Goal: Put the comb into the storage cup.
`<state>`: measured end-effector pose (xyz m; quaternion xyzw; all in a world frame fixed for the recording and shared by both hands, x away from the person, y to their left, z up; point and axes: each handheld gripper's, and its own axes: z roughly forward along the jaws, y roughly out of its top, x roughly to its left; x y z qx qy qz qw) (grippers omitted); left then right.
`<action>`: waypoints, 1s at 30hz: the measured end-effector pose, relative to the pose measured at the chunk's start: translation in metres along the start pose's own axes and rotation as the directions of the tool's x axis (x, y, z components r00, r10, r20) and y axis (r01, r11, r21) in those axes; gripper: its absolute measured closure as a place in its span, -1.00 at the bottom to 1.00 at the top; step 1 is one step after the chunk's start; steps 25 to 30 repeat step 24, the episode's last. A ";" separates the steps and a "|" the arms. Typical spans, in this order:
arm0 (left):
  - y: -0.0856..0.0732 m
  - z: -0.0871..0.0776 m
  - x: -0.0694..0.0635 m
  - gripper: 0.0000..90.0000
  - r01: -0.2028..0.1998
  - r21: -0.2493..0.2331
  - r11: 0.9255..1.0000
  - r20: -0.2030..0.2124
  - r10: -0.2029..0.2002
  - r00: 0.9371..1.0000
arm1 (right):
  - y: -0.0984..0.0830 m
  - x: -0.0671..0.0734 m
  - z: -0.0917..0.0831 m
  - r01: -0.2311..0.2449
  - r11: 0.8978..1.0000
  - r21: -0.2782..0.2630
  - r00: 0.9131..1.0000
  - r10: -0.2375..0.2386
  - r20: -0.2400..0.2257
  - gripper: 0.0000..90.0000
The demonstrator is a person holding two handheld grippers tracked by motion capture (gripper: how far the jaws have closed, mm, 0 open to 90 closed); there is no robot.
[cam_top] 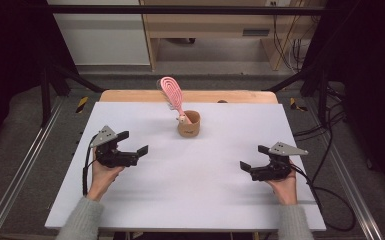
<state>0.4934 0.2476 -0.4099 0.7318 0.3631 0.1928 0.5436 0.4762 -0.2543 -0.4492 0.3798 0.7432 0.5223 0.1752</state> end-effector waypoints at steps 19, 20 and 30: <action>-0.039 -0.025 0.017 -0.95 0.030 0.048 0.998 -0.043 -0.028 0.999 | -0.003 0.001 0.001 -0.001 1.000 0.009 1.000 0.001 -0.011 -1.00; -0.039 -0.025 0.018 -0.95 0.036 0.045 0.998 -0.043 -0.034 0.999 | -0.003 0.001 0.001 -0.002 1.000 0.010 1.000 0.002 -0.012 -1.00; -0.041 -0.027 0.019 -0.95 0.037 0.046 0.998 -0.050 -0.034 0.998 | -0.003 0.001 0.000 -0.004 1.000 0.004 1.000 0.004 -0.011 -1.00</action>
